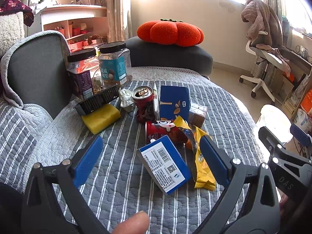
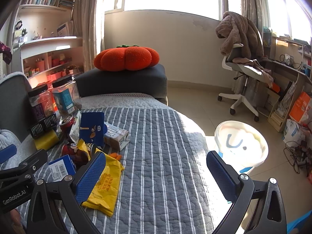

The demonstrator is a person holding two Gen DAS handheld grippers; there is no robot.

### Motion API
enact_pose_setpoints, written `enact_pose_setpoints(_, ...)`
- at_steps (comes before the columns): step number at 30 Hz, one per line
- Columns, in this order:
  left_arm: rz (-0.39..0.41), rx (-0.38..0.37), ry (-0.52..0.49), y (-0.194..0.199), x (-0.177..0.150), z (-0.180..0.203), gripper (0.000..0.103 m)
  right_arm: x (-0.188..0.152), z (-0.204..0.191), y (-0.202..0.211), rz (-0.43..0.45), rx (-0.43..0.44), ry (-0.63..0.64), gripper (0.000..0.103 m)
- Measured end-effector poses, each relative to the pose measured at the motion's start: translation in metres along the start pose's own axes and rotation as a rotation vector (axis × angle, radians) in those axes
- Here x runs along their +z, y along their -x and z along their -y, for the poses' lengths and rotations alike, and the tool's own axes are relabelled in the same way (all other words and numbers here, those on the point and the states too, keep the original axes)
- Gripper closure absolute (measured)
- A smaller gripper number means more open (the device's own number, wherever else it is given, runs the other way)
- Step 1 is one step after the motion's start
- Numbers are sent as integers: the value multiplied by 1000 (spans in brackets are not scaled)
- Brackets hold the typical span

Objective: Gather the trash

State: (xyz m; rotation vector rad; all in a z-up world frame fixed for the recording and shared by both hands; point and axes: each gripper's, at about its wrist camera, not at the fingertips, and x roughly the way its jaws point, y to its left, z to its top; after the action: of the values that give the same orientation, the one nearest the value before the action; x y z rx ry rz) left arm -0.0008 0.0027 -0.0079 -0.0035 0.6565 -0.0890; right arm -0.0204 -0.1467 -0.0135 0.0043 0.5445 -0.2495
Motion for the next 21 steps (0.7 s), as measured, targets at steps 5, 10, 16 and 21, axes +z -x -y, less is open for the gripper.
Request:
enact_pose_setpoints(5, -4, 2, 4, -1, 1, -1, 4, 1, -1, 1, -2, 5, 5, 0)
enact_pose_setpoints(10, -5, 2, 3, -1, 1, -2, 4, 1, -1, 1, -3, 5, 6, 0)
enact_pose_setpoints(16, -6, 2, 3, -1, 1, -2, 4, 1, -1, 1, -2, 5, 7, 0)
enact_pose_setpoints(21, -6, 2, 3, -1, 1, -2, 4, 1, -1, 1, -3, 5, 6, 0)
